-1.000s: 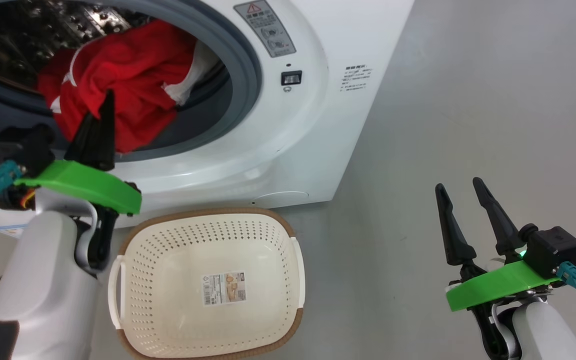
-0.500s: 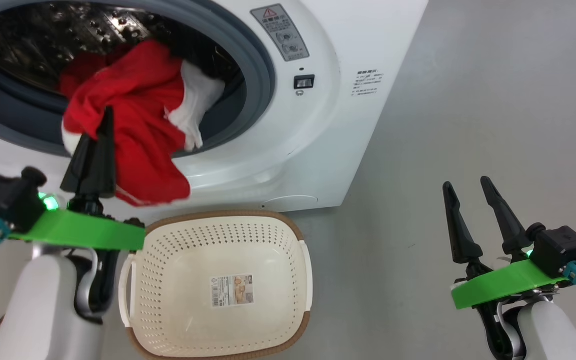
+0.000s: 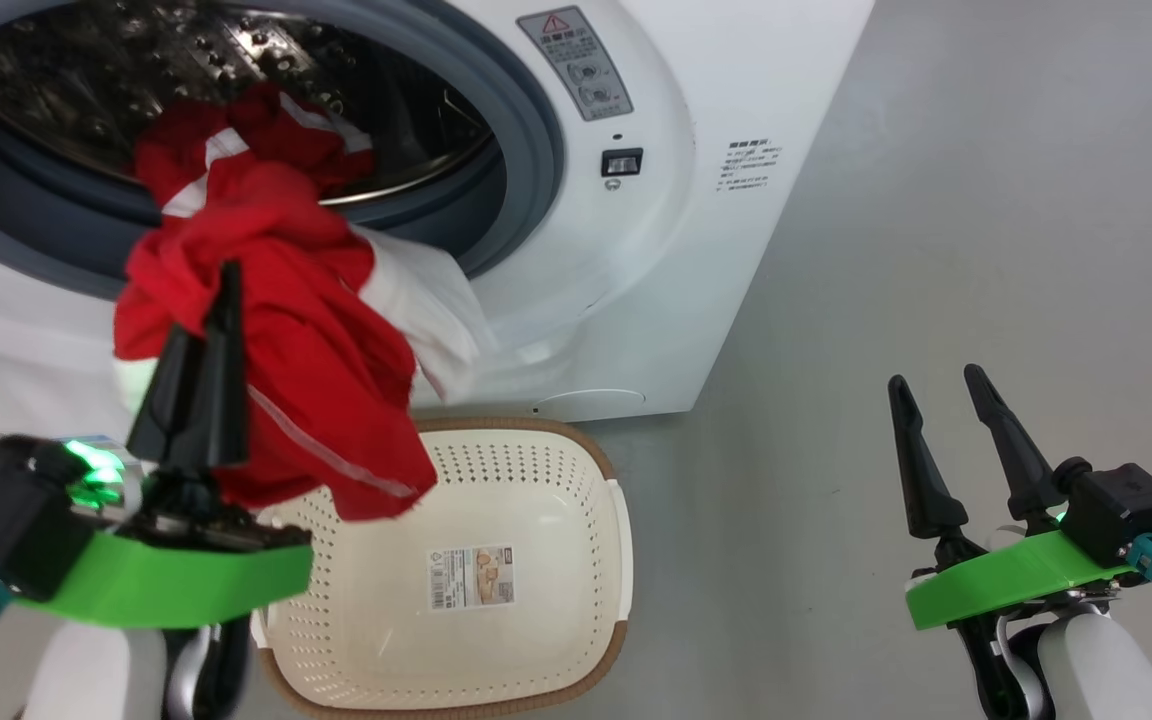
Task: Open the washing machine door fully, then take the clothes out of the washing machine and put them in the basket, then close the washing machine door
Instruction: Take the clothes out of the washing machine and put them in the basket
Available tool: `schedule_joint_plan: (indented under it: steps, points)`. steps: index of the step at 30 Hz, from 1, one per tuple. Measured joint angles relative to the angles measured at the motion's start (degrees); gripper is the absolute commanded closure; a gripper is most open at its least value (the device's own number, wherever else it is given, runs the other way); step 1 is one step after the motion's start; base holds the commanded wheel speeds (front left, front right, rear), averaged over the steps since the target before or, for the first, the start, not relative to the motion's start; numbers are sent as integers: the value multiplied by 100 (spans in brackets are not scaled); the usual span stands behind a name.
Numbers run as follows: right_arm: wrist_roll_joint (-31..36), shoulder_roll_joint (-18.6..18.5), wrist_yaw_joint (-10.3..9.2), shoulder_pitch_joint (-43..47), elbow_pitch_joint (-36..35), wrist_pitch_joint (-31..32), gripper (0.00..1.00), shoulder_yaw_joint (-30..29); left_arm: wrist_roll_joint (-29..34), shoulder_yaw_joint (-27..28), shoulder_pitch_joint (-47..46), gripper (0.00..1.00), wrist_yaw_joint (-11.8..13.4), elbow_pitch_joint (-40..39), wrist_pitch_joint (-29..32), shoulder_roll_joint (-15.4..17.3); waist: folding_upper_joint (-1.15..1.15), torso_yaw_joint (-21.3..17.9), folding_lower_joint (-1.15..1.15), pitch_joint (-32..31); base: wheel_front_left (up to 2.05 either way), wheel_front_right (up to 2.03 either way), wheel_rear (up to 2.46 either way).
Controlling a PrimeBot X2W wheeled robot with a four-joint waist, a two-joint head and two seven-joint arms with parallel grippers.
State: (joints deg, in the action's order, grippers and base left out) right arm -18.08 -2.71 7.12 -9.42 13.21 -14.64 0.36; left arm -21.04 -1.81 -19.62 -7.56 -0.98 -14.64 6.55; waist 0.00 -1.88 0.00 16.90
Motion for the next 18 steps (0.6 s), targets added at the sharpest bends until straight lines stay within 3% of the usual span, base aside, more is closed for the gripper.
schedule_joint_plan:
  steps: [6,18]
  points:
    - [0,0,0,-3,-3,0,0,23,0,-187,309,100,0,254,-8,-20,0,-10,0,84,0,0,0]
    - [0,0,0,-147,-55,0,0,68,109,-548,353,100,0,2336,-5,-12,0,-118,0,452,0,0,0]
